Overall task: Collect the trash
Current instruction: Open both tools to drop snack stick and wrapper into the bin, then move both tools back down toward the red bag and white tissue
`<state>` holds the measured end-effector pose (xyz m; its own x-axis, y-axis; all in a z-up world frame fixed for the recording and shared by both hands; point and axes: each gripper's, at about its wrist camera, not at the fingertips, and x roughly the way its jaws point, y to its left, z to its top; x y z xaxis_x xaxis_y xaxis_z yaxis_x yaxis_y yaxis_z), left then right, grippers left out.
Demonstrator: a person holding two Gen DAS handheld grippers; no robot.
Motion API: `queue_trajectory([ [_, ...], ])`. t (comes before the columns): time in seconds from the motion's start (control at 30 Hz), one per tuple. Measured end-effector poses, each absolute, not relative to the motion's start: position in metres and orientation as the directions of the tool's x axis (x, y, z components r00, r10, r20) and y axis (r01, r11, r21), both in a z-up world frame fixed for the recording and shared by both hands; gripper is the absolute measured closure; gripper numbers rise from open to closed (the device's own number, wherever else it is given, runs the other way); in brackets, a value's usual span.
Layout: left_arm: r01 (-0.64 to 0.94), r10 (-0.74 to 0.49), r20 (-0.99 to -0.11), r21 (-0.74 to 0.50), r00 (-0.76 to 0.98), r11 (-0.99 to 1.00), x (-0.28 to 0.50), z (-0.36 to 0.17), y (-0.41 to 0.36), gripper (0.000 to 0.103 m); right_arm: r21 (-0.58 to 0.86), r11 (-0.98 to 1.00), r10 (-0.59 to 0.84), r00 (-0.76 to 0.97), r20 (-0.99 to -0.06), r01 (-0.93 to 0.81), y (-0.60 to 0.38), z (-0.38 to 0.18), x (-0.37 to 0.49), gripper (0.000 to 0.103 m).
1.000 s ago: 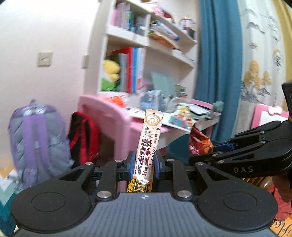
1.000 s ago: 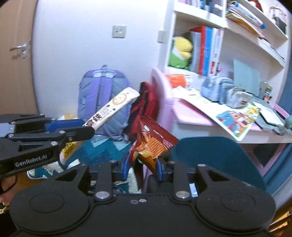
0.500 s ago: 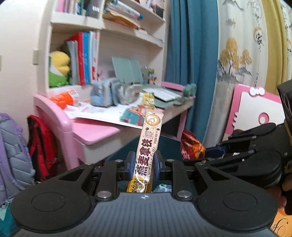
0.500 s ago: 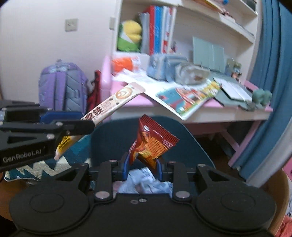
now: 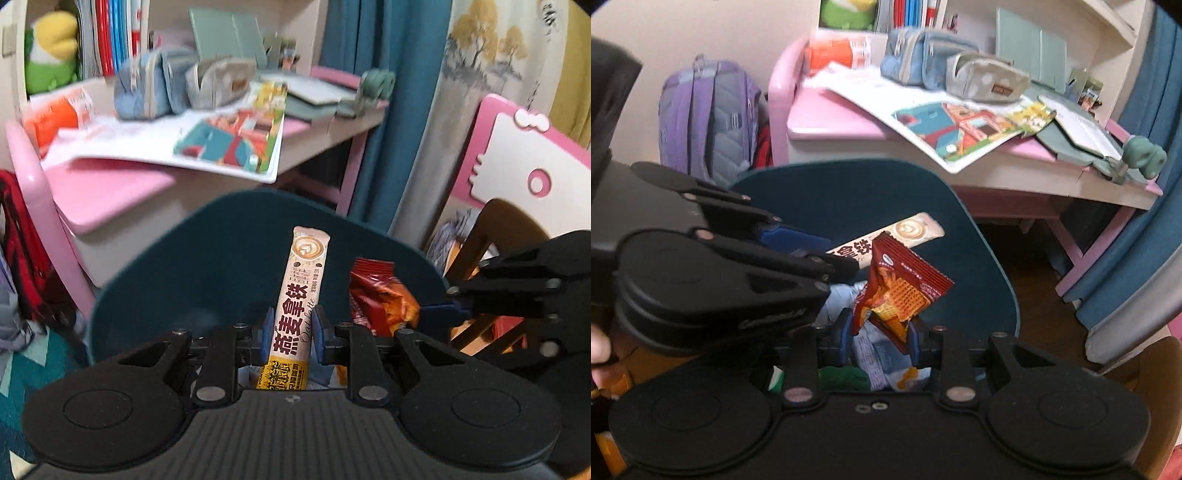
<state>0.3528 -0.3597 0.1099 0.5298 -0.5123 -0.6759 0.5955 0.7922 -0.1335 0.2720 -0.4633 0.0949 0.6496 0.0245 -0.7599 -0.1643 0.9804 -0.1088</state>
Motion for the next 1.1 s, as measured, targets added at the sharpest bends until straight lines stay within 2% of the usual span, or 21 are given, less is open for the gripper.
queue_trajectory([
  [0.33,0.592,-0.445,-0.739,-0.077,0.506,0.802,0.371,0.094,-0.373,0.082,-0.104,0.973,0.025,0.542,-0.840,-0.206,-0.465,0.079,0.296,0.070],
  [0.6,0.577,-0.453,-0.743,-0.112,0.492,0.809,0.374,0.093,-0.363,0.082,-0.122,0.972,0.007,0.548,-0.836,-0.199,-0.464,0.080,0.293,0.050],
  [0.77,0.573,-0.456,-0.732,-0.110,0.507,0.812,0.366,0.101,-0.350,0.081,-0.115,0.975,0.014,0.573,-0.819,-0.189,-0.462,0.092,0.282,0.047],
  [0.87,0.568,-0.463,-0.716,-0.113,0.522,0.815,0.359,0.108,-0.340,0.073,-0.113,0.978,0.013,0.592,-0.806,-0.175,-0.461,0.102,0.274,0.046],
  [0.97,0.565,-0.478,-0.698,-0.126,0.533,0.815,0.350,0.118,-0.327,0.071,-0.102,0.981,0.023,0.614,-0.789,-0.168,-0.458,0.111,0.265,0.045],
  [1.03,0.560,-0.486,-0.684,-0.135,0.544,0.817,0.343,0.124,-0.318,0.059,-0.096,0.980,0.033,0.628,-0.778,-0.172,-0.454,0.117,0.259,0.044],
  [1.07,0.557,-0.487,-0.676,-0.135,0.553,0.819,0.340,0.127,-0.313,0.043,-0.096,0.980,0.036,0.633,-0.773,-0.173,-0.452,0.120,0.256,0.044],
  [1.1,0.555,-0.488,-0.661,-0.128,0.570,0.822,0.334,0.131,-0.308,0.036,-0.097,0.980,0.037,0.639,-0.768,-0.174,-0.449,0.123,0.253,0.043],
])
